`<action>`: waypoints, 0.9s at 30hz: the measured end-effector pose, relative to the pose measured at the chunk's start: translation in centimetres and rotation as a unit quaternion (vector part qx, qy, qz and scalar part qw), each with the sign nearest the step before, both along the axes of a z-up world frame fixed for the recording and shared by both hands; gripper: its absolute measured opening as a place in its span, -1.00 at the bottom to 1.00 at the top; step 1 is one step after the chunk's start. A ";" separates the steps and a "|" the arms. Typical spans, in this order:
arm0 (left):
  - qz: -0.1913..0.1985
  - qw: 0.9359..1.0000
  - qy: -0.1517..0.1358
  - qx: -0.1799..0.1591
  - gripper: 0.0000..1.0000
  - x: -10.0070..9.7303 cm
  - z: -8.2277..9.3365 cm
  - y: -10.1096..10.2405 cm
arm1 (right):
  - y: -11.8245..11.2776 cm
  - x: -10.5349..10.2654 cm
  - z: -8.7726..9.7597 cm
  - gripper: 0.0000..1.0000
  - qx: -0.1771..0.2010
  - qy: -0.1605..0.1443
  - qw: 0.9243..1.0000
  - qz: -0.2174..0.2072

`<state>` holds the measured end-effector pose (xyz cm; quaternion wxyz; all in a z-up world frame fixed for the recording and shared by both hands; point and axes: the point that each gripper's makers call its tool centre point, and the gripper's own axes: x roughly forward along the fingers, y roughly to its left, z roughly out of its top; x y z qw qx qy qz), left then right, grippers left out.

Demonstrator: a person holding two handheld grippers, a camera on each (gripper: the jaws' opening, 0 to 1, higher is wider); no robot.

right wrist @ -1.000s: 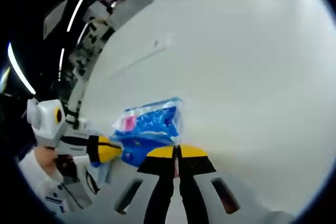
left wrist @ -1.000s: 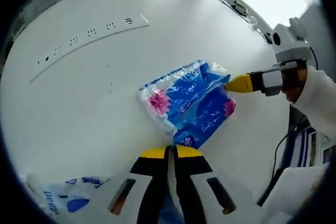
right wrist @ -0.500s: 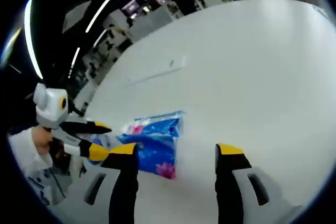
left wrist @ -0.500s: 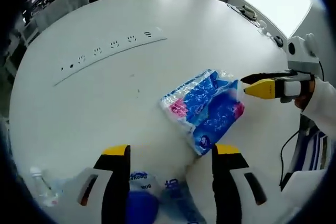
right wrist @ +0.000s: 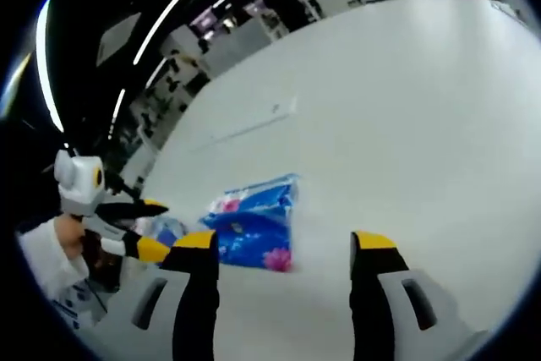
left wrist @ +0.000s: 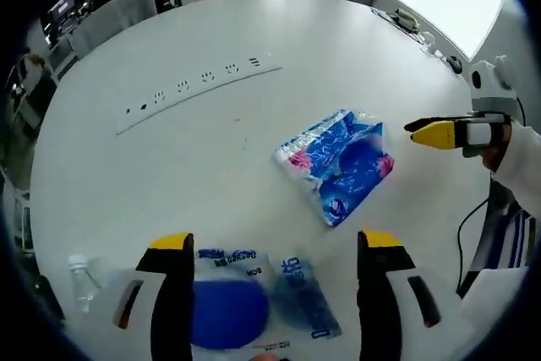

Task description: Arrange the tabletop items into an orderly group along one side of the table until the central work area is clear of visible clutter.

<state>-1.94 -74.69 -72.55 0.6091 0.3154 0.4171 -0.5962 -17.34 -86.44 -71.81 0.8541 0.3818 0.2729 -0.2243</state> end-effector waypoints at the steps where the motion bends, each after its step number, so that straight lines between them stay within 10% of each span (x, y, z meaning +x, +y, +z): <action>1: 0.001 1.000 -0.001 -0.001 0.59 0.0 0.0 0.1 | 0.1 0.0 0.0 0.21 0.000 0.000 1.000 -0.001; 11: -0.017 0.999 -0.001 -0.035 0.55 0.3 -0.1 2.5 | 2.9 -0.4 0.9 0.15 0.011 -0.029 0.999 0.019; 16: 0.032 0.995 0.030 -0.088 0.53 0.4 1.3 4.9 | 5.1 -1.4 1.4 0.14 0.017 -0.045 0.998 0.044; 27: 0.058 0.993 -0.023 -0.101 0.55 4.3 4.3 13.1 | 7.7 -5.2 3.9 0.17 -0.016 -0.065 0.997 0.048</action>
